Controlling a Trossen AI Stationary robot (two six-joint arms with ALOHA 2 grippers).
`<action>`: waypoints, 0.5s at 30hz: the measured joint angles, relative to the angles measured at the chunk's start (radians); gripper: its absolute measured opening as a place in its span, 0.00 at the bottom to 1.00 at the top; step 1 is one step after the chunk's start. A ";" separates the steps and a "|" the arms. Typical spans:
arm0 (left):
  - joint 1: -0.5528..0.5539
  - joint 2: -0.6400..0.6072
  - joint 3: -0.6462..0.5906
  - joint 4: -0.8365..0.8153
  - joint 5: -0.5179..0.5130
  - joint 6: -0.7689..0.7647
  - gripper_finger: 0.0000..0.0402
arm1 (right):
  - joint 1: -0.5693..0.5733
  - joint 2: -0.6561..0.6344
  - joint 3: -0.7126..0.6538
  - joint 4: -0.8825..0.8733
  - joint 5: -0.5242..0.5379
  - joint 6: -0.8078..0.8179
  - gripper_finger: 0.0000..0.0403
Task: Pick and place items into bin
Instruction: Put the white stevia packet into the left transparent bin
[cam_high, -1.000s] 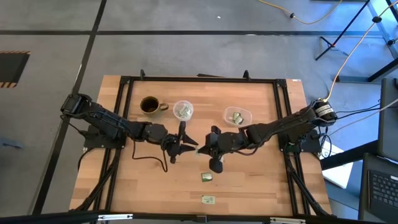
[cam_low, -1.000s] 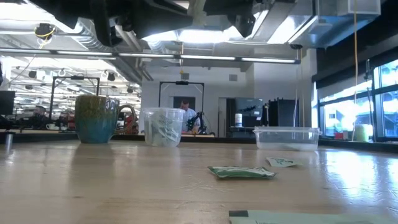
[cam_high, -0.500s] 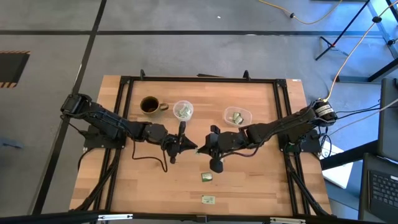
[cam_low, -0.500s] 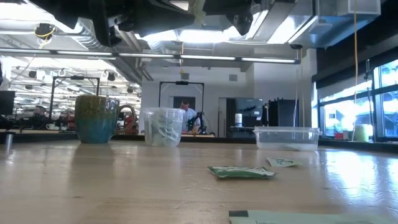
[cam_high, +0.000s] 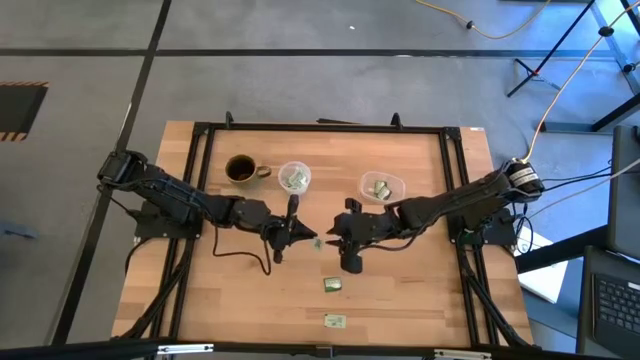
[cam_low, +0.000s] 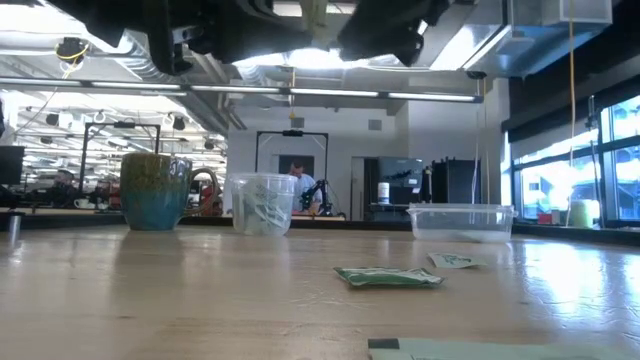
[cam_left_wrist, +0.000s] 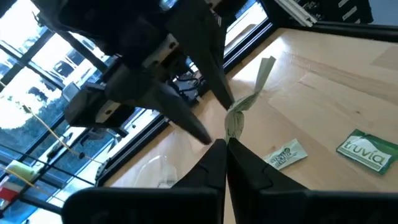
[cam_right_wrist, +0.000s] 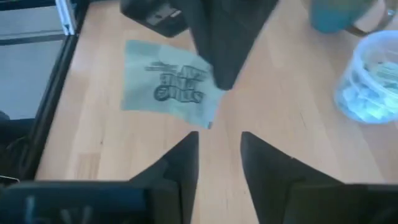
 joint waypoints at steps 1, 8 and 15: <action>0.000 0.000 0.000 -0.007 -0.011 0.000 0.01 | -0.001 -0.007 0.000 -0.015 0.000 0.007 0.32; 0.008 -0.007 0.000 -0.130 -0.345 -0.026 0.01 | 0.008 -0.006 -0.010 -0.197 0.000 0.105 0.35; 0.051 -0.007 -0.001 -0.357 -0.714 -0.106 0.01 | 0.026 0.013 -0.127 -0.196 -0.001 0.152 0.35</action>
